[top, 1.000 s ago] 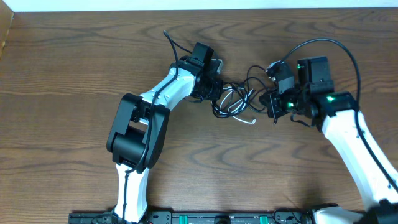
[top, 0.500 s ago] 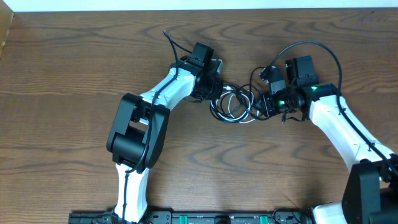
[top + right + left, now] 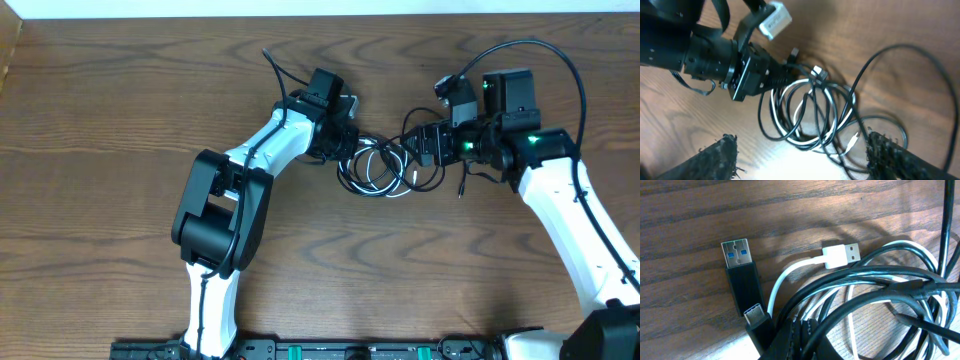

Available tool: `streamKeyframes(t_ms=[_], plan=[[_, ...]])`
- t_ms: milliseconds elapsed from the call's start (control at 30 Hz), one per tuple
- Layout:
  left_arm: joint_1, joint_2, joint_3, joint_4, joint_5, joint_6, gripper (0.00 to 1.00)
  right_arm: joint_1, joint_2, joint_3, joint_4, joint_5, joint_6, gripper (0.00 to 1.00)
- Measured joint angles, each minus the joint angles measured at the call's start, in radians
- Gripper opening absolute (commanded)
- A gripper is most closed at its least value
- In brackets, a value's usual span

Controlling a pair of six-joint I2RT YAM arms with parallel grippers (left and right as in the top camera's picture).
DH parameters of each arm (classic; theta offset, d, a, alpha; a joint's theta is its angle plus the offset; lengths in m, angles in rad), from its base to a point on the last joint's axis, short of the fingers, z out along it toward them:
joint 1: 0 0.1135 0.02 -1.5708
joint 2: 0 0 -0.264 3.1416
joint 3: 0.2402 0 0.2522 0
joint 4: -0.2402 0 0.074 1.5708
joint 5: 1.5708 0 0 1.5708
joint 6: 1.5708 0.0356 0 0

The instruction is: Untangle cables

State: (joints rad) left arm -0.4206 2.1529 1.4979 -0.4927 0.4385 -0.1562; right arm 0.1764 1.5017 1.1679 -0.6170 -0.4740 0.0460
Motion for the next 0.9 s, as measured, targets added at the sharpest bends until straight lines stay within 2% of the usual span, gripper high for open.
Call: streamKeyframes(t_ms=[33,100,367,400,500,567,667,733,767,800,833,900], plan=[[0.0,0.0,0.0,0.0,0.0,0.0,0.07,0.005,0.006,0.0,-0.008,0.0,0.017,0.86],[0.0,0.0,0.0,0.0,0.0,0.0,0.07,0.019,0.022,0.0,-0.017,-0.001,0.075,0.99],[0.0,0.0,0.0,0.0,0.0,0.0,0.07,0.101,0.127,0.0,-0.001,-0.001,0.316,0.99],[0.0,0.0,0.0,0.0,0.0,0.0,0.07,0.116,0.143,0.0,0.01,-0.001,0.335,0.96],[0.0,0.0,0.0,0.0,0.0,0.0,0.07,0.155,0.185,0.0,0.037,-0.002,0.378,0.76],[0.0,0.0,0.0,0.0,0.0,0.0,0.07,0.177,0.212,0.0,0.058,0.0,0.412,0.66],[0.0,0.0,0.0,-0.001,0.0,0.0,0.07,0.2,0.251,0.0,0.103,0.013,0.463,0.63],[0.0,0.0,0.0,0.0,0.0,0.0,0.08,0.21,0.281,0.0,0.135,0.026,0.496,0.55],[0.0,0.0,0.0,0.0,0.0,0.0,0.07,0.212,0.295,0.0,0.153,0.029,0.504,0.38],[0.0,0.0,0.0,0.0,0.0,0.0,0.07,0.213,0.31,0.0,0.172,0.032,0.51,0.11],[0.0,0.0,0.0,0.0,0.0,0.0,0.07,0.213,0.323,0.0,0.182,0.036,0.52,0.01],[0.0,0.0,0.0,-0.001,0.0,0.0,0.07,0.212,0.34,0.0,0.184,0.04,0.532,0.01]])
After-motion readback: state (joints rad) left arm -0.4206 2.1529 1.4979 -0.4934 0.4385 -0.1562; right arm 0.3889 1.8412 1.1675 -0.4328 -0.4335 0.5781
